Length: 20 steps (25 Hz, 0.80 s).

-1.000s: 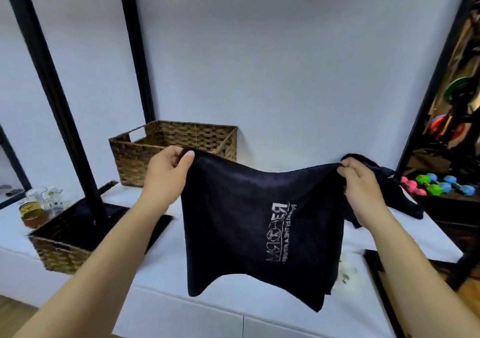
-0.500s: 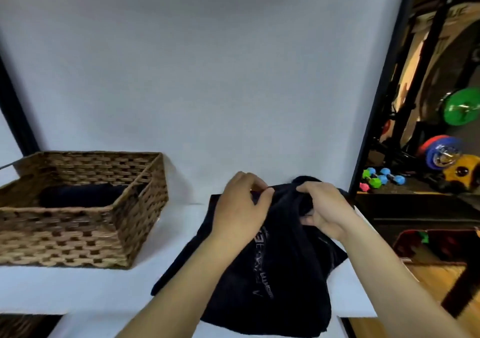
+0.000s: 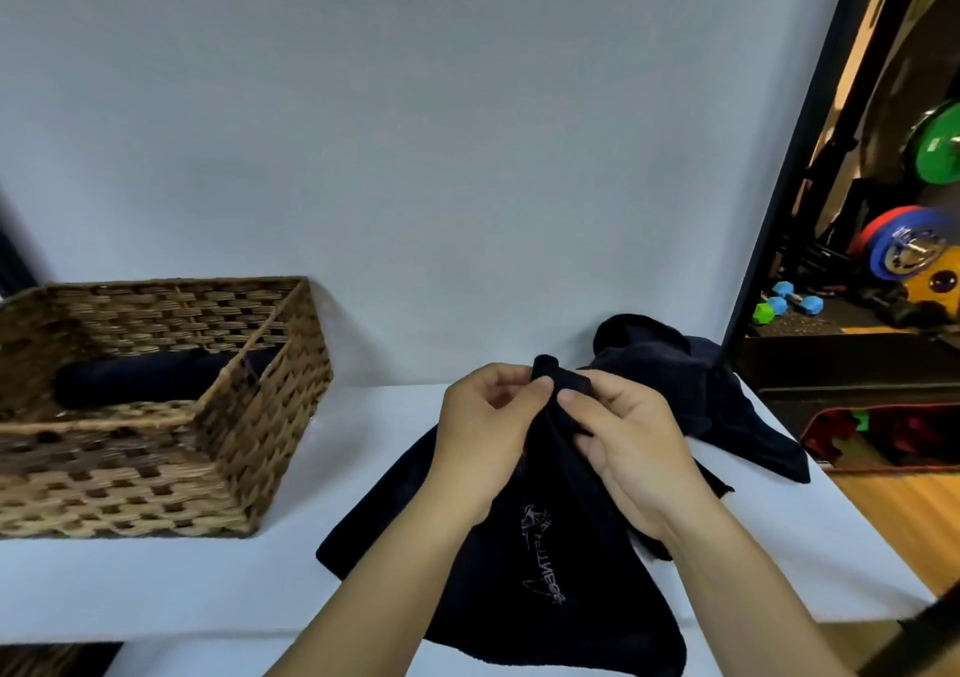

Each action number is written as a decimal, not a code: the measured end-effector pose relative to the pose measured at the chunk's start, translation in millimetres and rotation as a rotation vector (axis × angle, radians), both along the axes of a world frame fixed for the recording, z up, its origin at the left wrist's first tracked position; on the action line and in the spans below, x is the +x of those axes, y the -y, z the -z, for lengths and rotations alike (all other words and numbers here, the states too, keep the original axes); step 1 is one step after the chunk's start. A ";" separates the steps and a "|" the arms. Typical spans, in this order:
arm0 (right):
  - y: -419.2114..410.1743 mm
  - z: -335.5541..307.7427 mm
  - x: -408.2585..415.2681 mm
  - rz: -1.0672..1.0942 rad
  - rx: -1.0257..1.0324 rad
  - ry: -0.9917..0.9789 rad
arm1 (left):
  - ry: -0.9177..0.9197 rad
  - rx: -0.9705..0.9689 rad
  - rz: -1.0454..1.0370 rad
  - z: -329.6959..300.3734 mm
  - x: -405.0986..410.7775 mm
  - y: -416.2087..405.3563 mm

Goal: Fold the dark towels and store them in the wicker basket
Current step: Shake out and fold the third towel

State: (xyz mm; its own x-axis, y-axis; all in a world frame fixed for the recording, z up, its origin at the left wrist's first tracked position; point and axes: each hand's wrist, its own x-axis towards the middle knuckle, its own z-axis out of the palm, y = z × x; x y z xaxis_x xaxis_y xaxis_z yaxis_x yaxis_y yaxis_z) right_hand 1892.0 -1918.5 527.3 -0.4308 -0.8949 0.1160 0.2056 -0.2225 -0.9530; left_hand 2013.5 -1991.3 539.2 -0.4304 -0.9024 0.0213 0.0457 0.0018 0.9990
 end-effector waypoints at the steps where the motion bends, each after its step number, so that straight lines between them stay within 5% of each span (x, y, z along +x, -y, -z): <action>1: 1.2 0.4 4.8 0.032 0.000 -0.006 | -0.021 0.032 0.001 -3.2 2.9 2.0; 7: 5.1 -6.5 21.2 0.195 0.035 0.053 | -0.152 0.245 0.123 -15.8 20.7 2.5; 11: 7.8 -6.8 27.4 0.366 0.005 0.078 | -0.151 0.187 0.043 -12.4 25.5 1.6; 14: 8.2 -9.0 26.5 0.659 -0.015 -0.231 | -0.144 0.082 -0.005 -10.3 29.5 -2.9; 20: 7.2 -9.1 65.1 0.573 -0.031 -0.732 | -0.107 -0.003 -0.016 -8.6 34.6 -5.3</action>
